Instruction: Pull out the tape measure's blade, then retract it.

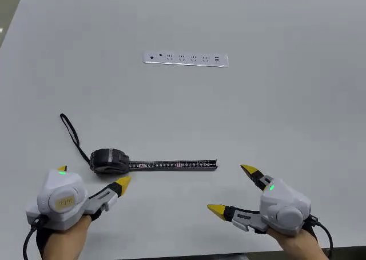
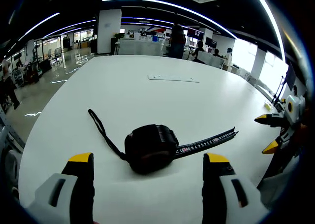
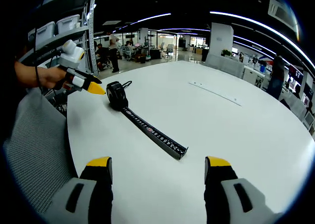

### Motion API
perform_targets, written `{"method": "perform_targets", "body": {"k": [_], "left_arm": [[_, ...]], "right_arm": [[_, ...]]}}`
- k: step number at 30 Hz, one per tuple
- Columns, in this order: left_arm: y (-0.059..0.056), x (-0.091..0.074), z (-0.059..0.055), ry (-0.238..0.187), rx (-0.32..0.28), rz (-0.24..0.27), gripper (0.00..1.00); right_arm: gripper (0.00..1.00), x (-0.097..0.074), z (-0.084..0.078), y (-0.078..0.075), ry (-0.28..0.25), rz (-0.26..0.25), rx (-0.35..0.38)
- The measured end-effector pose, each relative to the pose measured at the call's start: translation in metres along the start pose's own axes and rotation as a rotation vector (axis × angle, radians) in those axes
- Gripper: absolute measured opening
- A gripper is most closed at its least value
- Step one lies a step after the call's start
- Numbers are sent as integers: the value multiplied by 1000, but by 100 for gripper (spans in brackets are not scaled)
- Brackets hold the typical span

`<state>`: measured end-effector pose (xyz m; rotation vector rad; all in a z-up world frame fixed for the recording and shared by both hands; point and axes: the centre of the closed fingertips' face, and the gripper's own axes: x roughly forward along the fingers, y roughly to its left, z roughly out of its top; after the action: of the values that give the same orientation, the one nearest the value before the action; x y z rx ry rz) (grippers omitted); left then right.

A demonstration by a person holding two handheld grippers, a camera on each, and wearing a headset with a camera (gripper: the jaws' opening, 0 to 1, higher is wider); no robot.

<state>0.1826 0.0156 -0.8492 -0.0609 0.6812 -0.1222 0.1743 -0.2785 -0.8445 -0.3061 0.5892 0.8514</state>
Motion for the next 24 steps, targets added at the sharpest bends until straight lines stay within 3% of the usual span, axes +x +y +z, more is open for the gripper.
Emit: {"method": "perform_targets", "body": {"k": [7,13,19,24], "left_arm": [[-3,8,7,-24,-15,6,90],[-3,15,12,-38,20,25,90],[-9,20,5,-32,-12,21,87],[-5,23,-4,-10,-57,25,85]], "right_arm": [[68,6,-4,-9,-4,41,-49],[61,13,-7,-15,-3,82,-84],[58,21,-9,-17,2,144,-111],[56,27,-11,-16,11,187,-146]]}}
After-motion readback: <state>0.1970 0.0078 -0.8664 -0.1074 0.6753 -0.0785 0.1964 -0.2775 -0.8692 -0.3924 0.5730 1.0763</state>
